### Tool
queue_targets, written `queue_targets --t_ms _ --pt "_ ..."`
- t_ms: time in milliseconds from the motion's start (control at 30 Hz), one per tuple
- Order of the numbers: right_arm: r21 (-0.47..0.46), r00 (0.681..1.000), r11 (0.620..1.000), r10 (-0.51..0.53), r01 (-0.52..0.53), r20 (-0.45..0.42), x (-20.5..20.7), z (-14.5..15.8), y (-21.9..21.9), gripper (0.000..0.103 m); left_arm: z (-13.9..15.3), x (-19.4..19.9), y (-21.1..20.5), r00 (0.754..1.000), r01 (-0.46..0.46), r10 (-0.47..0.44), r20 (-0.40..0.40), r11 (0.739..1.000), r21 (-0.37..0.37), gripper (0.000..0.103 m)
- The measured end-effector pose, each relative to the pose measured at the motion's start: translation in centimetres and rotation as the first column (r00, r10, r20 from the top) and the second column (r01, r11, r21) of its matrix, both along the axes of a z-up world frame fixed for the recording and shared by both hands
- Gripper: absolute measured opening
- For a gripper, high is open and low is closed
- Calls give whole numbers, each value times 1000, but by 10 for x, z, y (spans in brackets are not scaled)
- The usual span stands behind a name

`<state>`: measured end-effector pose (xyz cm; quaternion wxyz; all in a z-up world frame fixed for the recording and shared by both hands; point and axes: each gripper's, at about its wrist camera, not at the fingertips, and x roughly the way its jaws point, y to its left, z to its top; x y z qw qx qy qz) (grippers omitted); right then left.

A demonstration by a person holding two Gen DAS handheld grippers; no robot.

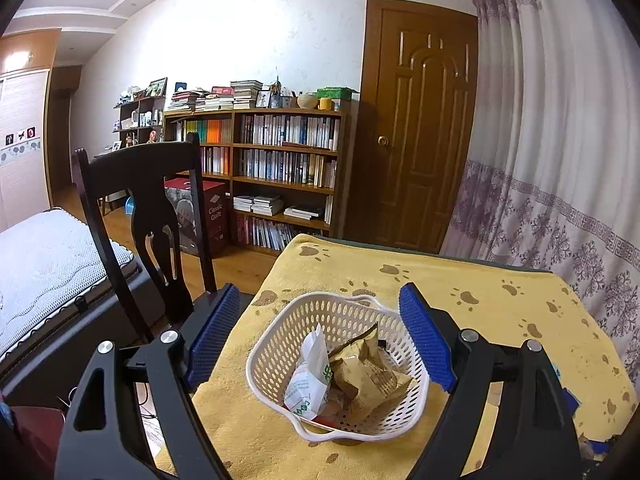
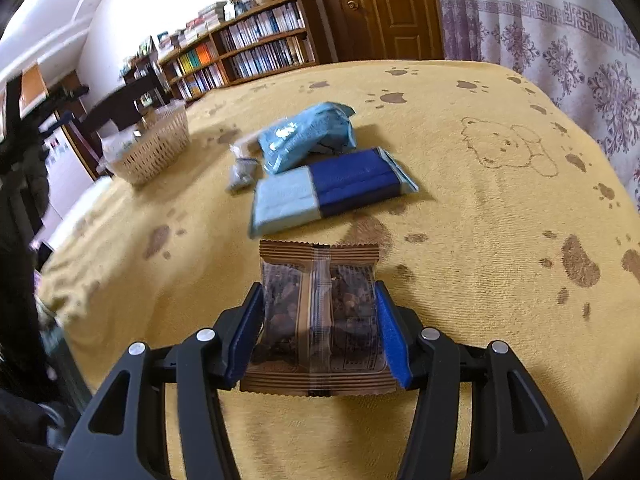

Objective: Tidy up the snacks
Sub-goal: 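Carry the cookie packet into the basket and open the right tool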

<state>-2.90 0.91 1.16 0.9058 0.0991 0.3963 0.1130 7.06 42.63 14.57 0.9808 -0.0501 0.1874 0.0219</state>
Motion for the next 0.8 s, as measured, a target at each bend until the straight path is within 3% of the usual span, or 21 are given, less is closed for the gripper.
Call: queue_targets --t_ms 333,567,800 --pt "26 985 994 98 -103 140 17 60 47 54 10 -12 9 999 -24 24 40 1000 -13 83" --pt "-3 955 979 201 -206 218 55 105 109 54 23 -27 16 989 -105 99 106 993 52 87" --pt "16 939 964 256 -266 229 109 134 173 54 36 -42 41 980 -131 132 150 991 -18 87"
